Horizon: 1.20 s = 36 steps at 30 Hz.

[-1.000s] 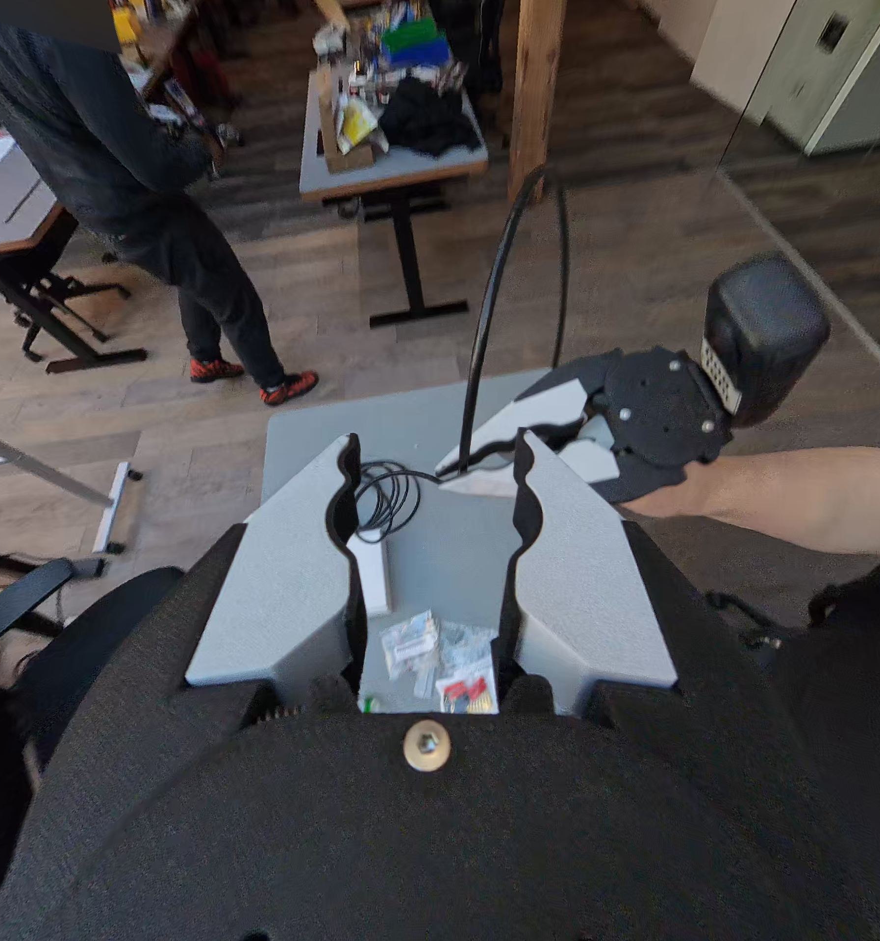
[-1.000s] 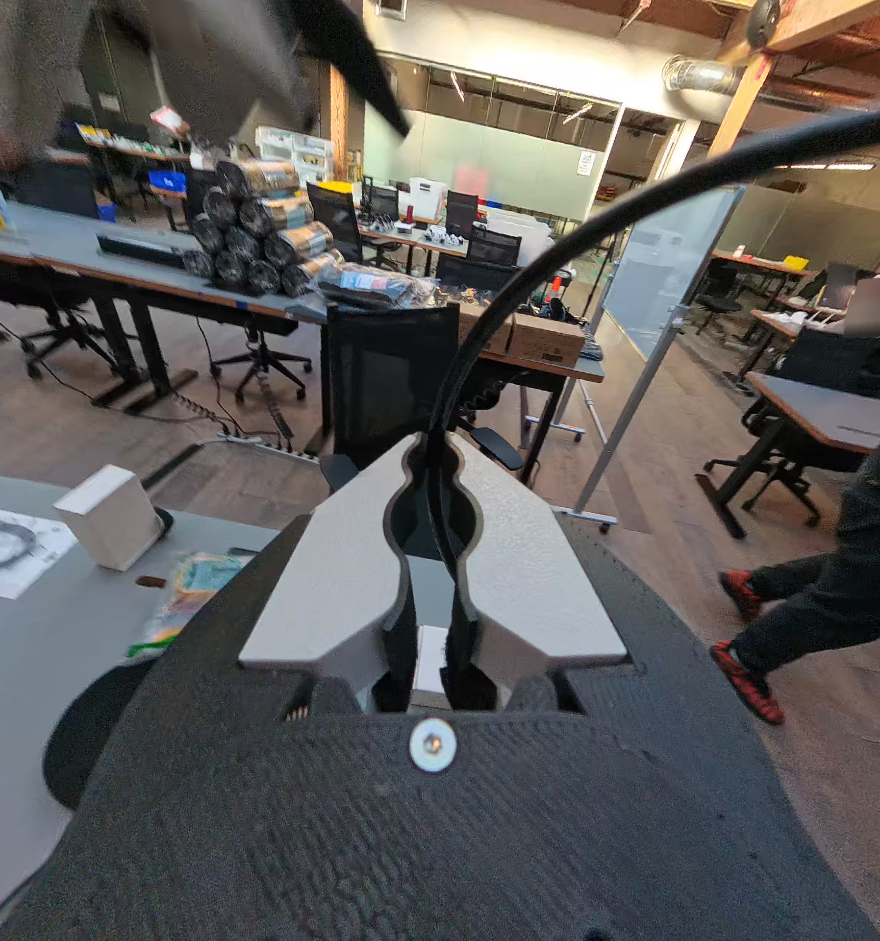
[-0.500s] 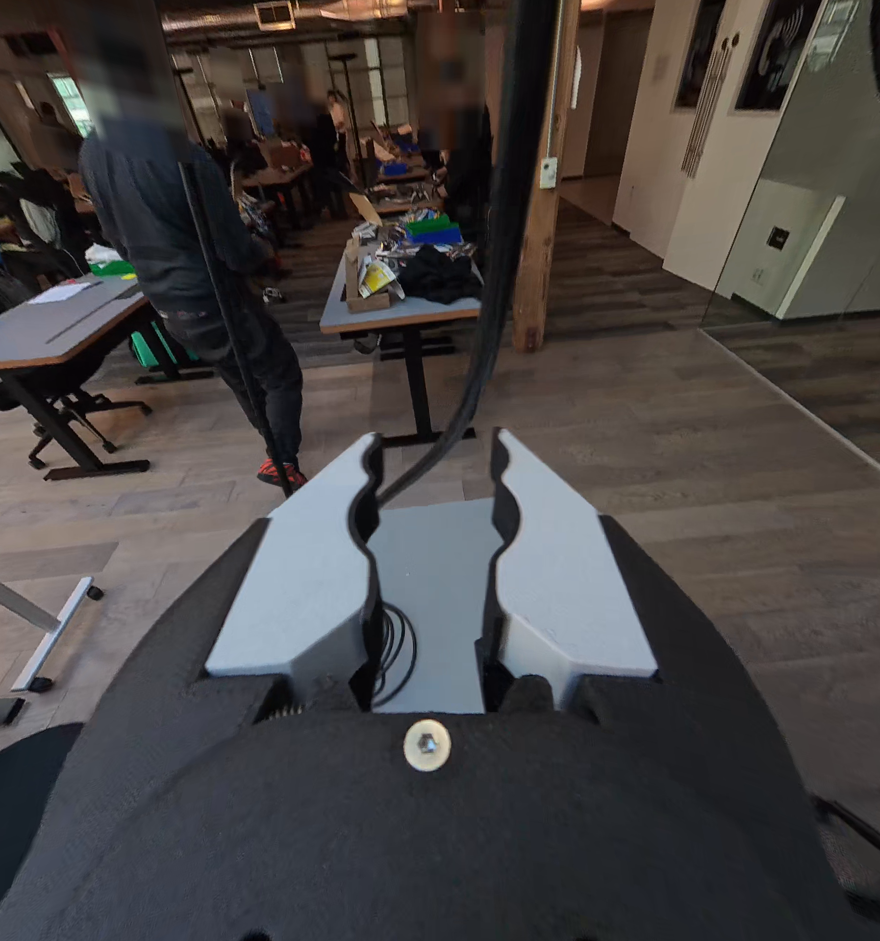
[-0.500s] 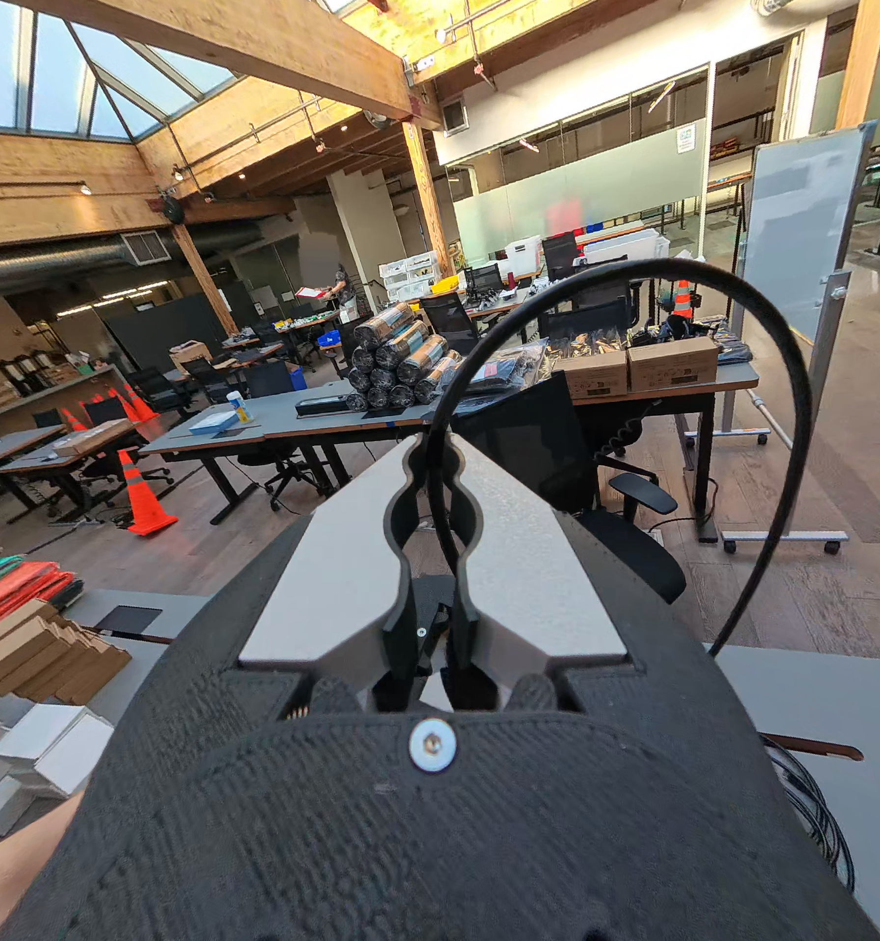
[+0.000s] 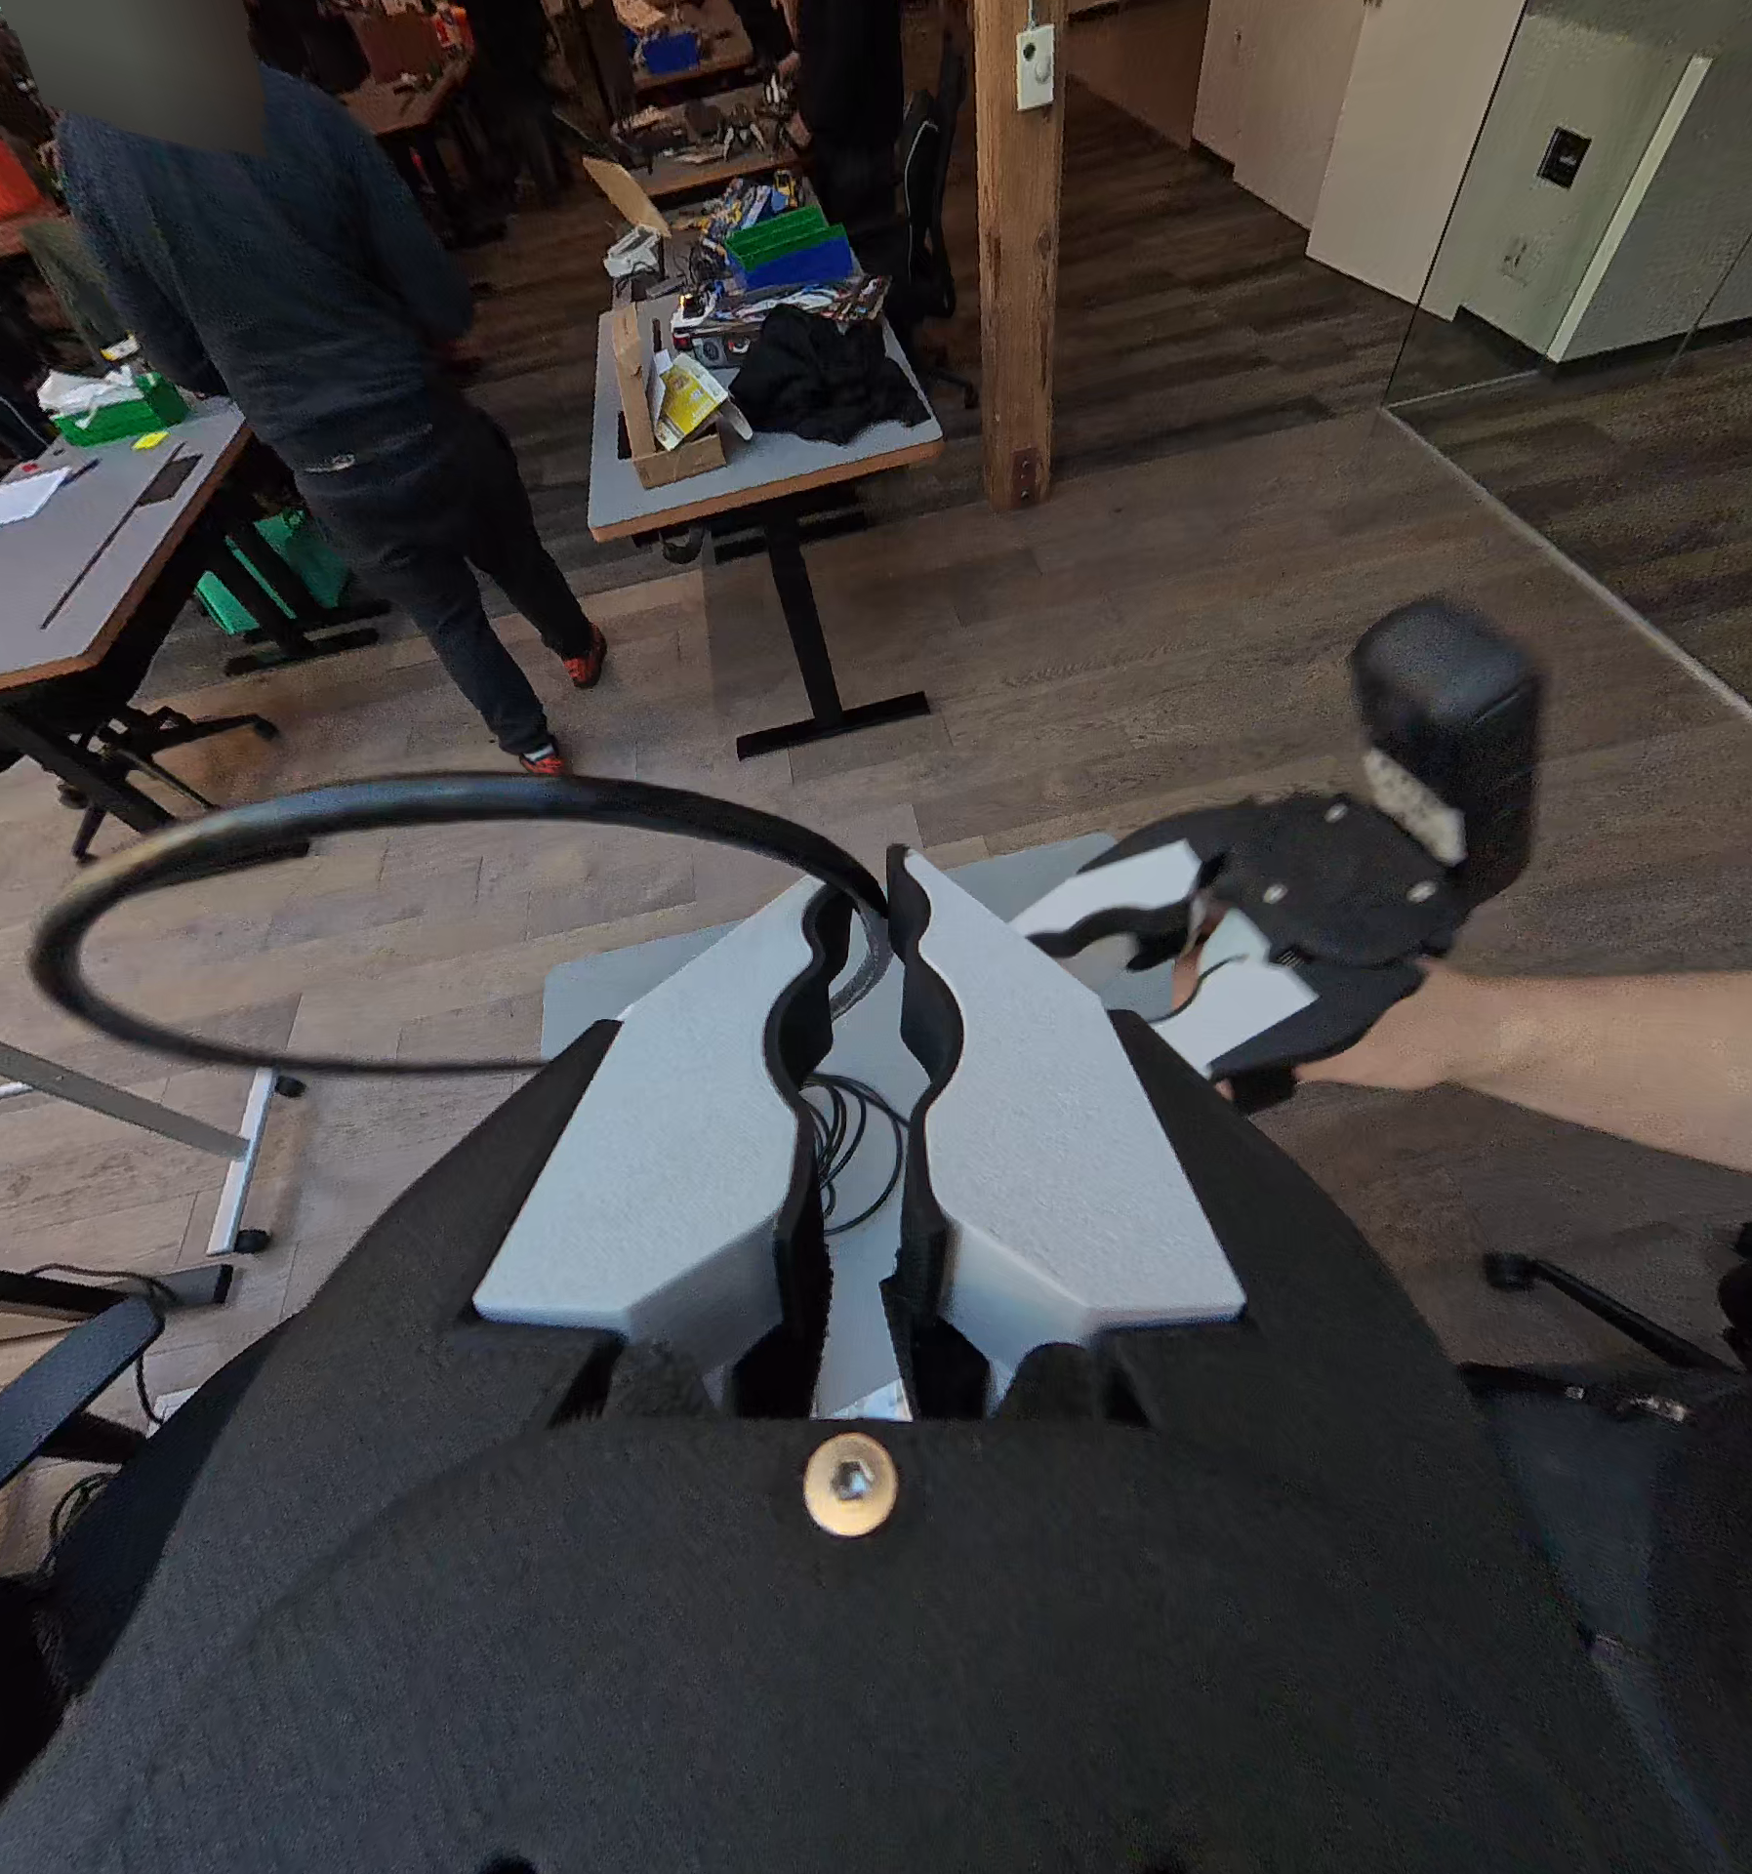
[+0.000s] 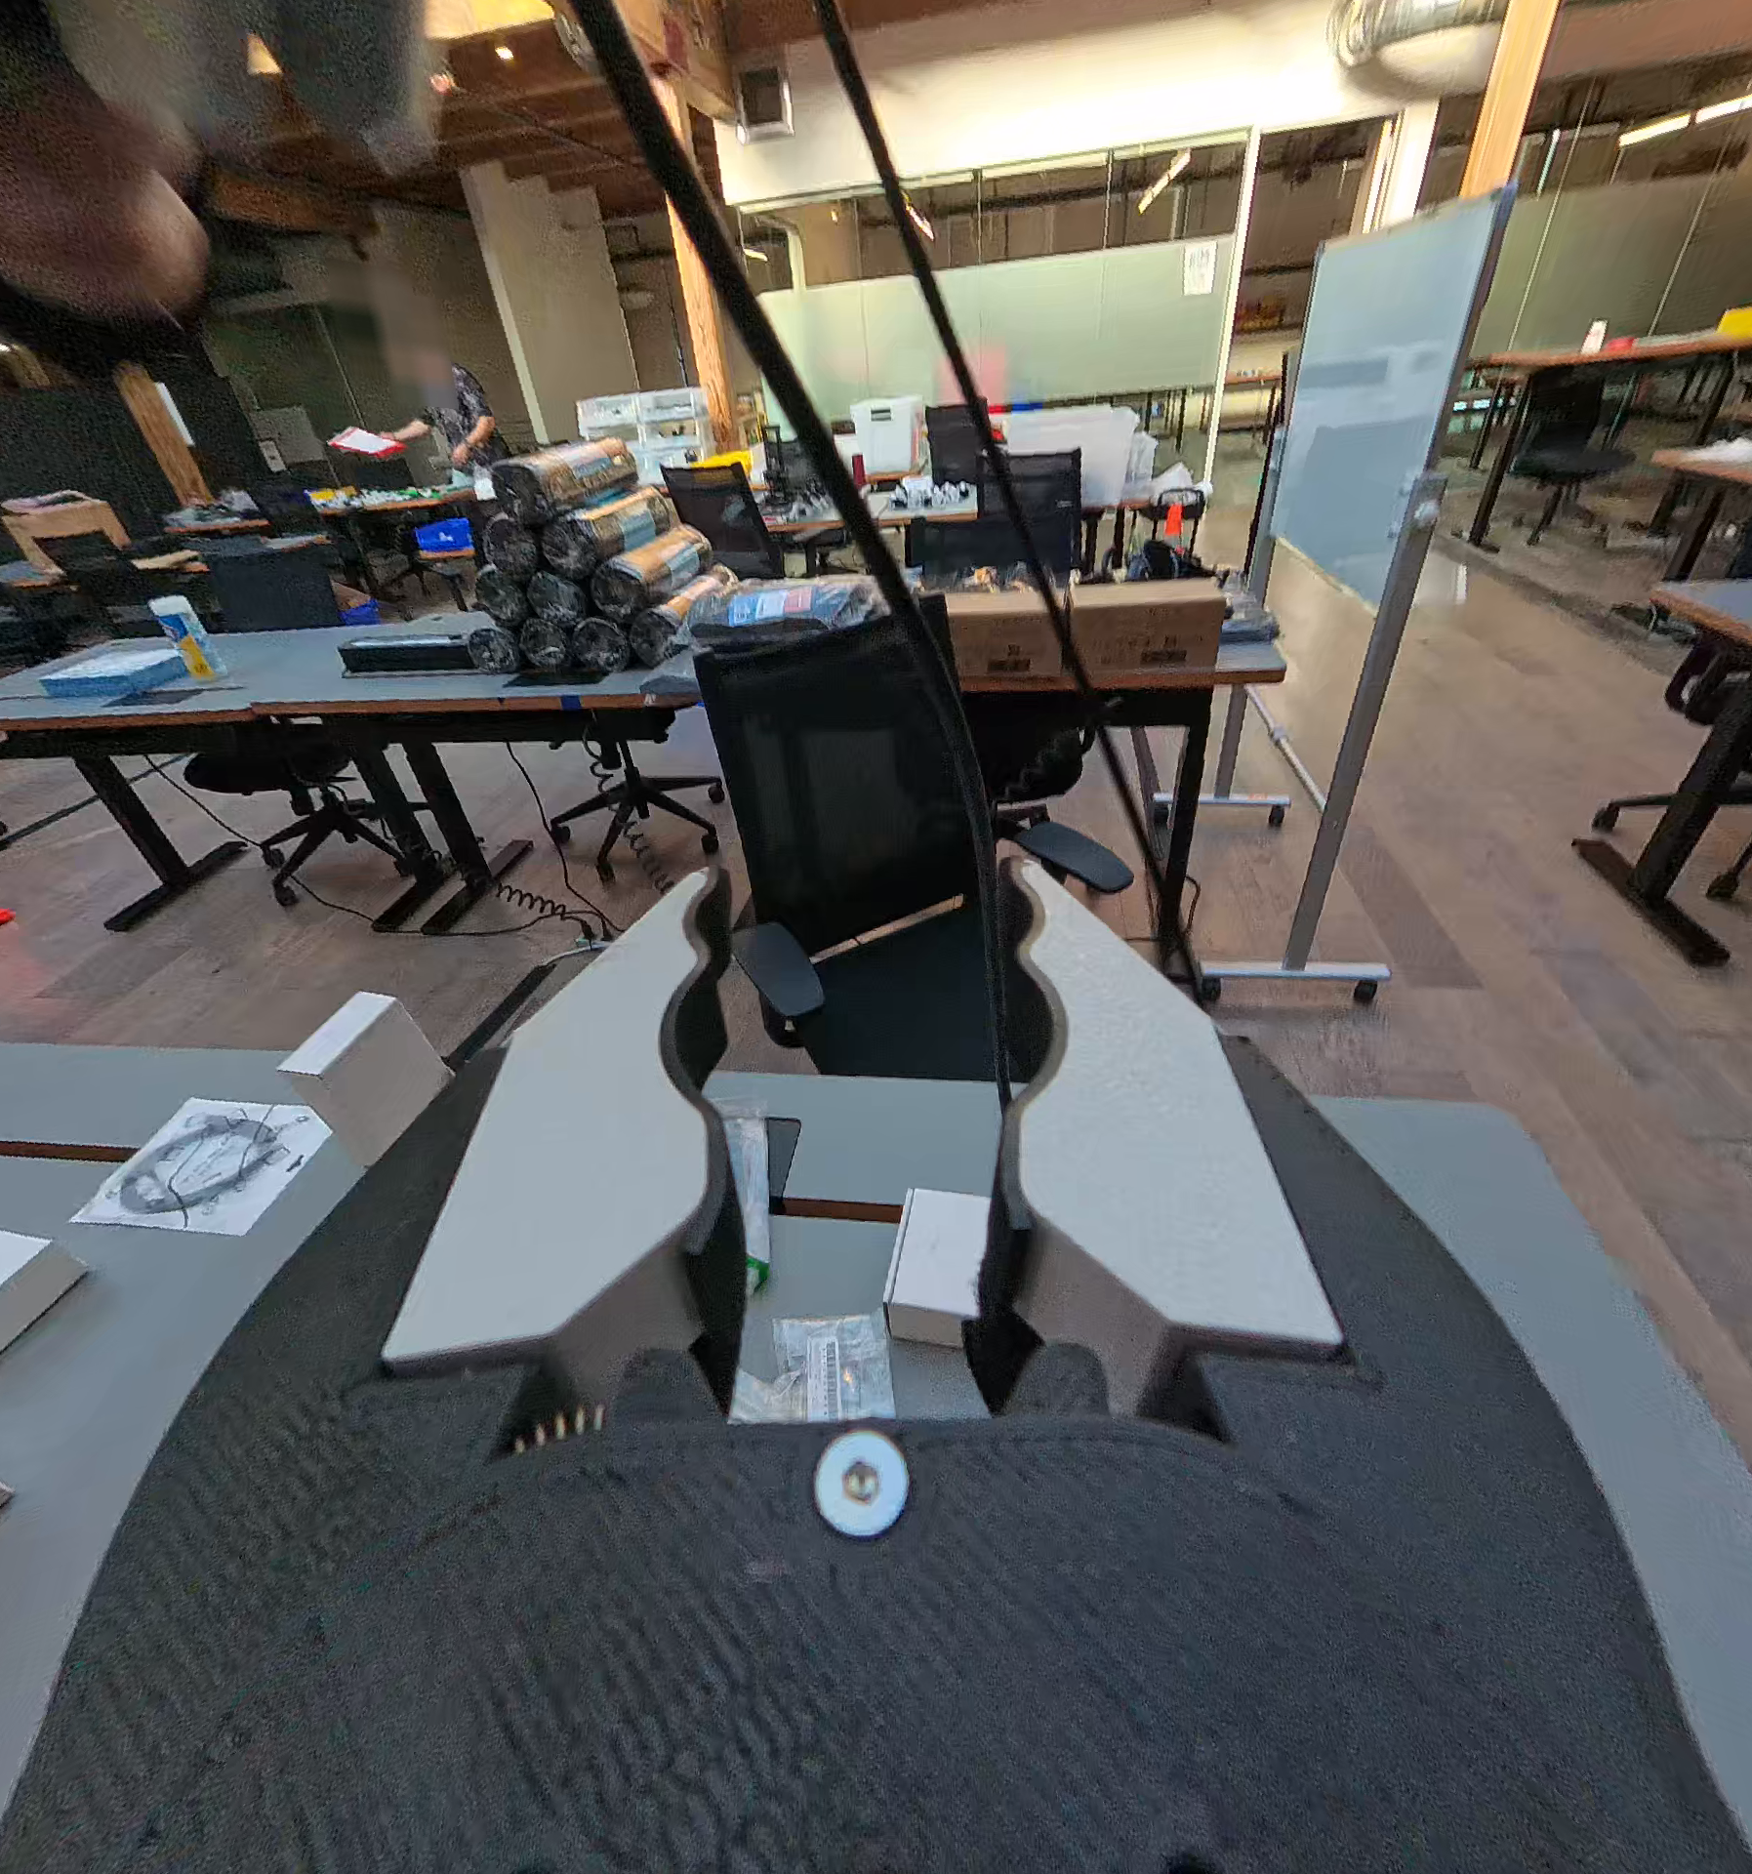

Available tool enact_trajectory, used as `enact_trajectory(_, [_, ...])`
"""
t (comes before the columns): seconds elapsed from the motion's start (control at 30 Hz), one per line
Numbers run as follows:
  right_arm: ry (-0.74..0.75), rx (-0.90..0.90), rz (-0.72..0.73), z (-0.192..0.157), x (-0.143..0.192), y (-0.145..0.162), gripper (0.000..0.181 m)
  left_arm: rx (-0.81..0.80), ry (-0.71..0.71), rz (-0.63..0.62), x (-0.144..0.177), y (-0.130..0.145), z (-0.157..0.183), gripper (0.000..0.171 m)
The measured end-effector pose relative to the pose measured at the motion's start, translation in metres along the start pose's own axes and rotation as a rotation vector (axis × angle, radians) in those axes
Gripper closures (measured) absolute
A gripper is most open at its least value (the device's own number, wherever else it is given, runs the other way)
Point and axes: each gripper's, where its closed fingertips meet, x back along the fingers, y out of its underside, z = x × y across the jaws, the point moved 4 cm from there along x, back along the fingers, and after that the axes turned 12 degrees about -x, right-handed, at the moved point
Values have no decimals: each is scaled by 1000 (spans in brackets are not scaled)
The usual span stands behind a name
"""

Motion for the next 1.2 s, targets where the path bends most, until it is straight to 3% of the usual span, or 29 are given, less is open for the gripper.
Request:
enact_trajectory(0.1, [78, 38, -51, 19, -38, 42, 123, -1, 22, -32, 22, -36, -2, 169])
enact_trajectory(0.2, [-79, 35, -45, -4, -63, 60, 133, -29, 7, -66, 41, -67, -2, 168])
enact_trajectory(0.37, [-104, 103, -104, -26, -87, 77, 134, 10, -10, -61, 62, -93, -11, 169])
enact_trajectory(0.43, [-5, 164, -114, -21, -89, 80, 158, 28, -8, -58, 65, -93, -13, 169])
enact_trajectory(0.5, [-63, 159, -132, -28, -88, 84, 177, 49, 13, -50, 68, -90, -13, 169])
enact_trajectory(0.57, [-178, 75, -205, -39, -87, 92, 178, 89, 29, -40, 70, -83, -15, 169])
enact_trajectory(0.77, [-286, -128, -260, -36, -81, 104, 178, 249, 97, 35, 71, -61, -24, 169])
enact_trajectory(0.83, [-293, -193, -262, -33, -84, 109, 152, 244, 108, 16, 70, -59, -24, 169])
enact_trajectory(0.87, [-281, -208, -271, -31, -86, 113, 154, 231, 118, 8, 69, -60, -22, 169])
enact_trajectory(0.9, [-296, -207, -276, -31, -86, 115, 178, 225, 125, 0, 68, -62, -20, 169])
enact_trajectory(1.03, [-264, -229, -198, -20, -87, 94, 180, 226, 134, 6, 68, -78, -18, 168])
enact_trajectory(1.2, [-149, -366, 35, 34, -73, 12, 181, 285, 142, 125, 80, -115, -24, 169])
